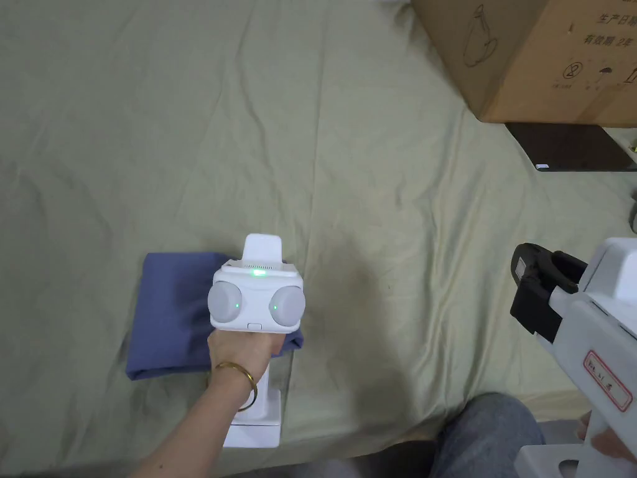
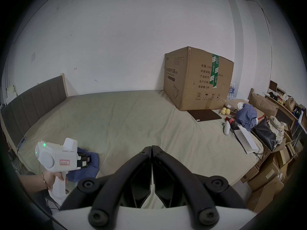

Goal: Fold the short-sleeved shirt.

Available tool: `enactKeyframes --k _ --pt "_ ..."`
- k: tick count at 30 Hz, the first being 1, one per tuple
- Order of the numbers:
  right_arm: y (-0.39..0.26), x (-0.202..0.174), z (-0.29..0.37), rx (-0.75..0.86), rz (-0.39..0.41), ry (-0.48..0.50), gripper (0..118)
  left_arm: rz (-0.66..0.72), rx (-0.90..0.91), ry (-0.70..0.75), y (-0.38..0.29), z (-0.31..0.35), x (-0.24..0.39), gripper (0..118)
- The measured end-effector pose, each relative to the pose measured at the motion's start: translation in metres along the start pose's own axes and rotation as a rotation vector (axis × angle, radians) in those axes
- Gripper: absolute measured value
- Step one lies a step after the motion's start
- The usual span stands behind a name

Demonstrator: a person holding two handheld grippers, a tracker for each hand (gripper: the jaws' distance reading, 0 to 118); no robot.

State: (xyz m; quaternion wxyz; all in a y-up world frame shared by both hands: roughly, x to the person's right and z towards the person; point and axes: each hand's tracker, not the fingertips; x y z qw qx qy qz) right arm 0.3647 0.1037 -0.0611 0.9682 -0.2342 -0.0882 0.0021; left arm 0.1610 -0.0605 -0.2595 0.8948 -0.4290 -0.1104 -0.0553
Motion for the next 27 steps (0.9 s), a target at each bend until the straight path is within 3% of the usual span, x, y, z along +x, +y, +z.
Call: enactKeyframes --k 5,9,16,21,27 --pt "0.002 -0.003 -0.003 -0.002 -0.003 0.007 0 -0.042 -0.059 -0.03 0.015 -0.002 -0.007 0" --pt "0.01 -0.015 -0.005 0.019 0.008 0.048 0 0.182 0.048 -0.183 0.033 0.047 -0.046 0" --pt "0.03 -0.064 -0.028 0.081 0.012 0.174 0 0.139 0.474 0.038 0.028 0.144 -0.125 0" --pt "0.024 -0.126 -0.067 0.085 -0.013 0.288 0 0.136 0.522 0.129 0.003 0.191 -0.162 0" --pt "-0.033 -0.201 -0.142 -0.185 0.029 0.372 0 0.184 0.5 0.169 -0.024 0.204 -0.188 0"
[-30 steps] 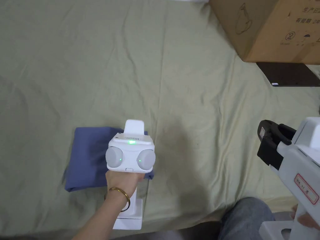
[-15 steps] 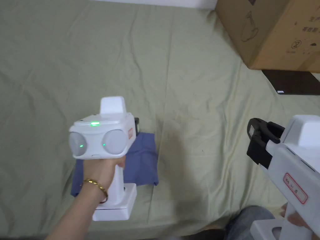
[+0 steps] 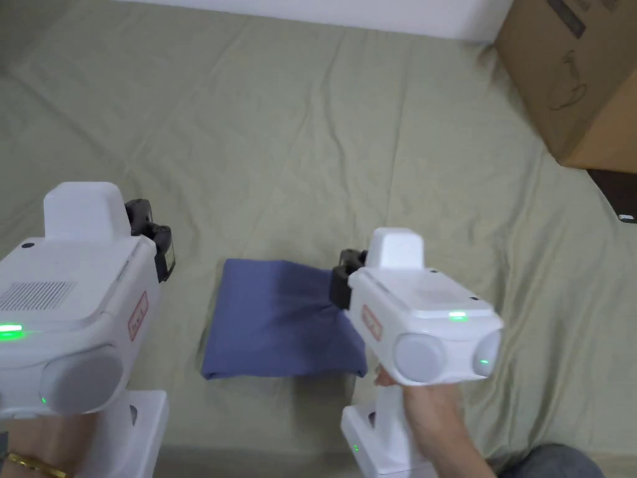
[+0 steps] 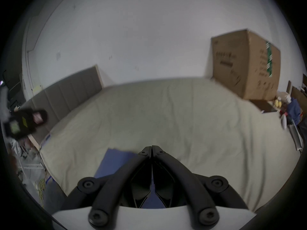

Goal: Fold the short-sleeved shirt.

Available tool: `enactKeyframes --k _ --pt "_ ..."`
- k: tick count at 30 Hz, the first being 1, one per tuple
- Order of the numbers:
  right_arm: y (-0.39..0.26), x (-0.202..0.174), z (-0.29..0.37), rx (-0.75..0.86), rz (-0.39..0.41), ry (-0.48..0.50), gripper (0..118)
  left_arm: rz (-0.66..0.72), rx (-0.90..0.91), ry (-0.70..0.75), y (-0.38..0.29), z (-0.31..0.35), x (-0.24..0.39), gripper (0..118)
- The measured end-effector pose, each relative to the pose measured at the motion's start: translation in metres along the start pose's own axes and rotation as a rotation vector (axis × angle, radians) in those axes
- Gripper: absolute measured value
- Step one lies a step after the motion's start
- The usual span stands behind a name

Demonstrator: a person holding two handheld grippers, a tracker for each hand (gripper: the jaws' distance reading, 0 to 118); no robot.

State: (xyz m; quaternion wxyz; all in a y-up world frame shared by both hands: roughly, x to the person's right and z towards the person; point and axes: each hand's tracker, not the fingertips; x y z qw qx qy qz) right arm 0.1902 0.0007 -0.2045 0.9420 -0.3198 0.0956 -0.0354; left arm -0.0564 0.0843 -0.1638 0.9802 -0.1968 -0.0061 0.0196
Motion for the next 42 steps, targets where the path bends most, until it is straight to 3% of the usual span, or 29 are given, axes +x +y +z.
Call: enactKeyframes --k 5,11,13,14,15,16,17,18,23,25,27,33,37,40,41,42 --pt "-0.037 -0.018 -0.052 -0.189 0.021 -0.009 0 0.018 -0.039 0.007 -0.009 -0.001 -0.012 0" --pt "-0.049 -0.025 -0.065 -0.199 0.029 -0.044 0 0.048 -0.06 -0.004 -0.008 -0.011 -0.019 1" --pt "-0.049 -0.025 -0.062 -0.2 0.028 -0.044 0 0.092 -0.068 -0.036 -0.001 -0.016 -0.022 25" --pt "-0.049 -0.025 -0.062 -0.198 0.029 -0.043 0 0.118 -0.077 -0.072 0.004 -0.018 -0.022 45" --pt "-0.049 -0.025 -0.061 -0.195 0.03 -0.043 0 0.14 -0.094 -0.111 0.01 -0.023 -0.024 75" --pt "-0.048 -0.025 -0.059 -0.197 0.029 -0.041 0 0.169 -0.118 -0.153 0.016 -0.03 -0.028 94" --pt "-0.047 -0.025 -0.059 -0.198 0.025 -0.038 0 0.197 -0.142 -0.19 0.02 -0.037 -0.032 110" --pt "-0.047 -0.024 -0.059 -0.2 0.022 -0.035 0 0.229 -0.183 -0.233 0.026 -0.044 -0.033 118" --pt "-0.044 -0.024 -0.055 -0.203 0.029 -0.024 0 0.353 -0.417 -0.507 0.018 -0.103 -0.063 118" --pt "-0.043 -0.024 -0.054 -0.204 0.03 -0.02 0 0.478 -0.57 -0.685 -0.005 -0.135 -0.077 118" --pt "-0.043 -0.023 -0.053 -0.205 0.017 -0.019 0 0.581 -0.682 -0.762 -0.031 -0.155 -0.081 118" --pt "-0.043 -0.019 -0.059 -0.208 0.012 -0.016 0 0.512 -0.821 -0.787 -0.08 -0.185 -0.066 118" --pt "-0.042 -0.018 -0.059 -0.211 0.005 -0.012 0 0.577 -0.954 -0.86 -0.101 -0.201 -0.053 118" --pt "-0.042 -0.017 -0.06 -0.215 -0.003 -0.01 0 0.609 -0.927 -0.923 -0.102 -0.206 -0.05 118" --pt "-0.04 -0.016 -0.06 -0.219 -0.002 -0.009 0 0.617 -0.925 -0.947 -0.102 -0.208 -0.049 117" --pt "-0.038 -0.015 -0.06 -0.221 -0.001 -0.005 0 0.617 -0.932 -0.954 -0.103 -0.21 -0.049 105"
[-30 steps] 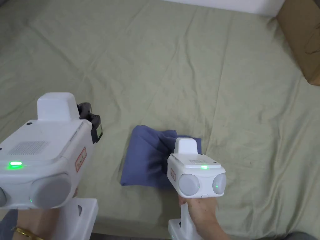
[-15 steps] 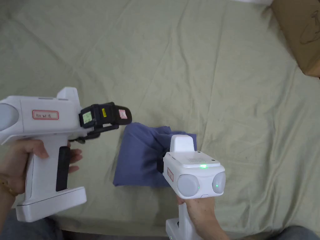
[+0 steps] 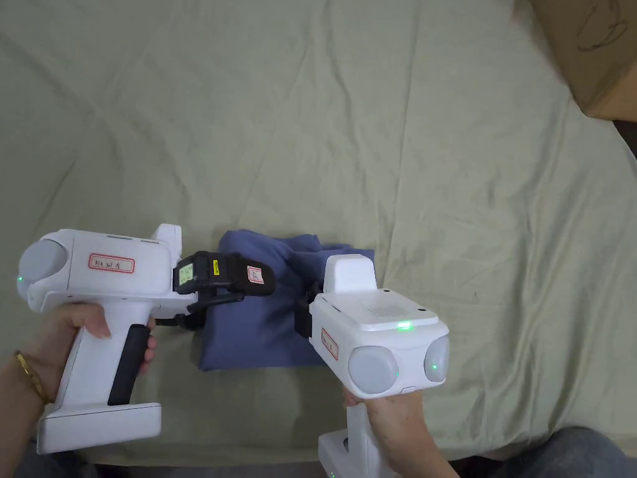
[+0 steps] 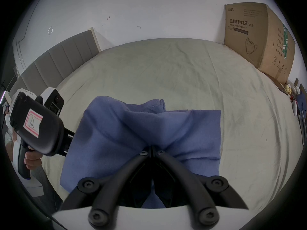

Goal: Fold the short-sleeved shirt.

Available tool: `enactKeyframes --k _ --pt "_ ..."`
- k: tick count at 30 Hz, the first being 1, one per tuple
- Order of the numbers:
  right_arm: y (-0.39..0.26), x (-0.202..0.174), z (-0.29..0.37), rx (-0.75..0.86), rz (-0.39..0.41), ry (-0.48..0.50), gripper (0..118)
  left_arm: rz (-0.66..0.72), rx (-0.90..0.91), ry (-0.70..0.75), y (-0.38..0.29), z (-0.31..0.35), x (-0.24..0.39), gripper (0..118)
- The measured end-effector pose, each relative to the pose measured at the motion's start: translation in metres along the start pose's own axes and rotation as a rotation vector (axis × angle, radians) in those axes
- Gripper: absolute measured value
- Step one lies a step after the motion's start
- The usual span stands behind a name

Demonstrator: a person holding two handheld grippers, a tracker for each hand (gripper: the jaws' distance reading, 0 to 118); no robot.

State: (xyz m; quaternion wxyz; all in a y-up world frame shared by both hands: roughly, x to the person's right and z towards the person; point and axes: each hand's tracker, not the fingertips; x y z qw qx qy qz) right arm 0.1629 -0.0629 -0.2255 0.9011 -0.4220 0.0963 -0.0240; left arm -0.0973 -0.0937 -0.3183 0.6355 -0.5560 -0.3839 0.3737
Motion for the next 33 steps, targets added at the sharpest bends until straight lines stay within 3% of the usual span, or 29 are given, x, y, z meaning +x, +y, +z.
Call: enactKeyframes --k 2,3,4,7,15,20,28,33 --pt "0.005 0.004 0.006 0.004 -0.011 0.012 0 0.001 0.006 0.027 0.003 -0.004 0.001 55" --pt "0.009 0.008 0.012 0.016 -0.031 0.019 0 0.003 0.005 0.109 0.004 -0.008 0.004 29" --pt "0.013 0.012 0.021 0.041 -0.046 0.022 0 -0.017 0.0 0.187 0.005 -0.01 0.001 28" --pt "0.027 0.025 0.053 0.142 -0.034 -0.014 0 0.007 -0.001 0.133 0.005 -0.008 0.011 21" --pt "0.053 0.061 0.147 0.353 -0.066 -0.035 0 -0.067 -0.014 0.366 0.011 0.014 0.079 17" --pt "0.053 0.066 0.172 0.398 -0.079 -0.016 0 -0.126 0.006 0.55 0.015 0.1 0.083 17" --pt "0.05 0.04 0.168 0.38 -0.055 0.007 0 0.004 0.1 0.881 0.048 0.258 0.025 17" --pt "0.054 0.027 0.156 0.36 -0.043 0.005 0 0.058 0.134 1.043 0.068 0.323 -0.009 18"
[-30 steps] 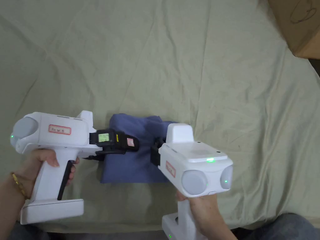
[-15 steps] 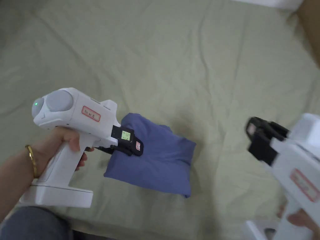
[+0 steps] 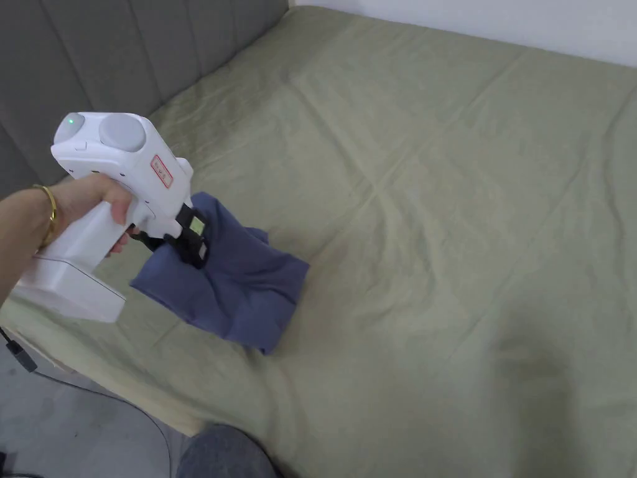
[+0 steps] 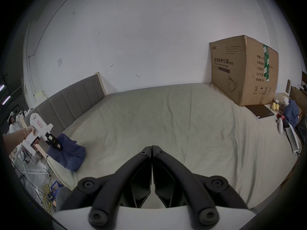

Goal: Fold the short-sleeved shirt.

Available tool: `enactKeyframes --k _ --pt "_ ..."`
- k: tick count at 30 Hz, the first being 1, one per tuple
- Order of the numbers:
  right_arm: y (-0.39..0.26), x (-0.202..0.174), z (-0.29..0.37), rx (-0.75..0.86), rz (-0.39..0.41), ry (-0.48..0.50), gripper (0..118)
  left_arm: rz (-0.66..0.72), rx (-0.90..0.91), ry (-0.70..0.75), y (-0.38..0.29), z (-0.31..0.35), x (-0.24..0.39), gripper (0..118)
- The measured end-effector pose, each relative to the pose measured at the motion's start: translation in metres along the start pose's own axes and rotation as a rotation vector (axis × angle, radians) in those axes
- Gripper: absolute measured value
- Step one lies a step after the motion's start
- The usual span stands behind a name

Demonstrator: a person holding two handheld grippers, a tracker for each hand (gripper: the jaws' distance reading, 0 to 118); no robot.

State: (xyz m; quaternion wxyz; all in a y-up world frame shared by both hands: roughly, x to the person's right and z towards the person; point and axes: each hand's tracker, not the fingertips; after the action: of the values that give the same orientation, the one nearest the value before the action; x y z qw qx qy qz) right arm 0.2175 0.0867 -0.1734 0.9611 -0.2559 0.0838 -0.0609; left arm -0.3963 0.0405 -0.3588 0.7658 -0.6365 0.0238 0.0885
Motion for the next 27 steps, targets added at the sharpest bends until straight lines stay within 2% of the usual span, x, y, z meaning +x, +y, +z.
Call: enactKeyframes --k 1,2,4,6,8,11,12,13,14,15,16,17,23,27 --pt "-0.001 -0.002 -0.002 -0.002 0.002 -0.004 0 -0.002 -0.001 0.028 0.005 -0.002 -0.009 19" --pt "-0.001 -0.003 -0.004 -0.004 0.002 -0.006 0 -0.007 -0.003 0.065 0.009 -0.004 -0.017 27" --pt "-0.001 -0.005 -0.007 -0.006 -0.002 -0.006 0 -0.04 0.026 0.198 0.006 -0.006 -0.015 67" --pt "-0.001 -0.007 -0.009 -0.014 -0.012 -0.004 0 -0.071 0.087 0.354 0.007 -0.012 -0.021 92" --pt "-0.002 -0.007 -0.009 -0.02 -0.011 -0.005 0 -0.076 0.165 0.456 0.004 -0.013 -0.022 95" --pt "-0.001 -0.004 -0.006 -0.022 0.001 -0.006 0 -0.035 0.316 0.461 -0.011 0.008 -0.004 94" --pt "0.001 -0.002 -0.004 -0.02 0.004 -0.006 0 -0.007 0.372 0.441 -0.018 0.02 0.008 89" --pt "0.002 0.003 -0.002 -0.015 0.009 -0.007 0 0.024 0.45 0.409 -0.022 0.033 0.018 79" --pt "0.004 0.007 0.001 -0.006 0.012 -0.009 0 0.026 0.53 0.373 -0.027 0.046 0.028 65" --pt "0.007 0.011 0.004 0.007 0.016 -0.014 0 0.029 0.621 0.336 -0.029 0.058 0.037 42" --pt "0.011 0.015 0.008 0.022 0.025 -0.021 0 0.018 0.711 0.312 -0.035 0.073 0.052 29" --pt "0.016 0.02 0.012 0.04 0.033 -0.028 0 -0.011 0.774 0.294 -0.041 0.086 0.069 21" --pt "0.053 0.043 0.046 0.197 0.086 -0.085 0 -0.186 1.115 0.274 -0.082 0.146 0.183 1" --pt "0.074 0.055 0.07 0.309 0.132 -0.135 0 -0.307 1.257 0.257 -0.119 0.163 0.258 0"
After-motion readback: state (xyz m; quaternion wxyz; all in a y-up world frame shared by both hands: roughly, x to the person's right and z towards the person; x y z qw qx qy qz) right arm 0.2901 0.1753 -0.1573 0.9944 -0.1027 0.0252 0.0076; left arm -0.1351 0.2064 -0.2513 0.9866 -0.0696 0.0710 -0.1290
